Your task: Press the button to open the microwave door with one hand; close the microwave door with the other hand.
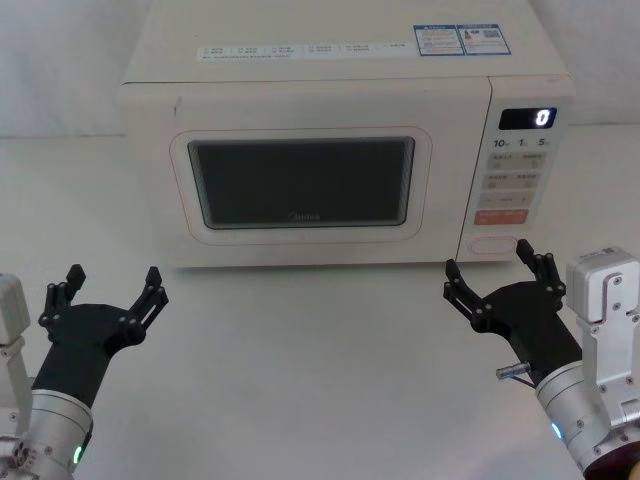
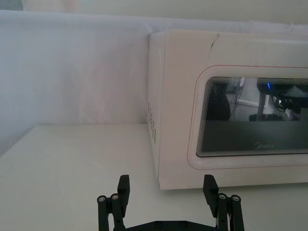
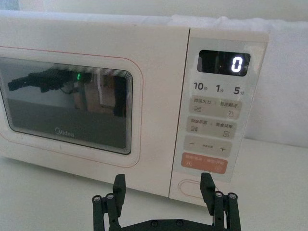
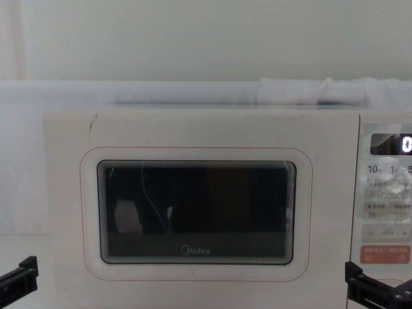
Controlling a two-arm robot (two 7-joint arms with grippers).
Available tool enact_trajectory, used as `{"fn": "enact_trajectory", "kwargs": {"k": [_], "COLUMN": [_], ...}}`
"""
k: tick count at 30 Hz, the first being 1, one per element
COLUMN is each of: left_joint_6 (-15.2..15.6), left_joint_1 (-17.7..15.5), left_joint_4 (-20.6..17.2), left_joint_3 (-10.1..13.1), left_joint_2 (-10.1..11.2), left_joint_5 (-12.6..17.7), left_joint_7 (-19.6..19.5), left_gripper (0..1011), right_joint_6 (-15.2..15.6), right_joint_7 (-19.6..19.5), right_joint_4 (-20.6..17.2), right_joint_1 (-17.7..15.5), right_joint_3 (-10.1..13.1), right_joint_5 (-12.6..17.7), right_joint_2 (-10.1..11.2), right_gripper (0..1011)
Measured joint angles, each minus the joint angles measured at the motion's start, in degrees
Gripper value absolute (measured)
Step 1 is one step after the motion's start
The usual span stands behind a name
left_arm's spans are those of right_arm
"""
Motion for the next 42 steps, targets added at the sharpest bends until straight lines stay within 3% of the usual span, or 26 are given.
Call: {"fn": "enact_trajectory", "kwargs": {"k": [34,42], "left_joint_6": [0.0,0.0], "left_joint_1": [0.0,0.0], "left_joint_4": [0.0,0.0], "left_joint_3": [0.0,0.0], "left_joint_2": [0.0,0.0], "left_joint_5": [0.0,0.0], "left_joint_7": [0.0,0.0], "left_gripper": [1001,1001], "right_joint_6": [0.0,0.0], "right_joint_7": [0.0,0.0], "right_joint_4": [0.0,0.0], "right_joint_1": [0.0,0.0], "right_joint_3": [0.0,0.0], "right_joint_5": [0.0,0.0], "right_joint_2": [0.0,0.0], "right_gripper": [1002,847]}}
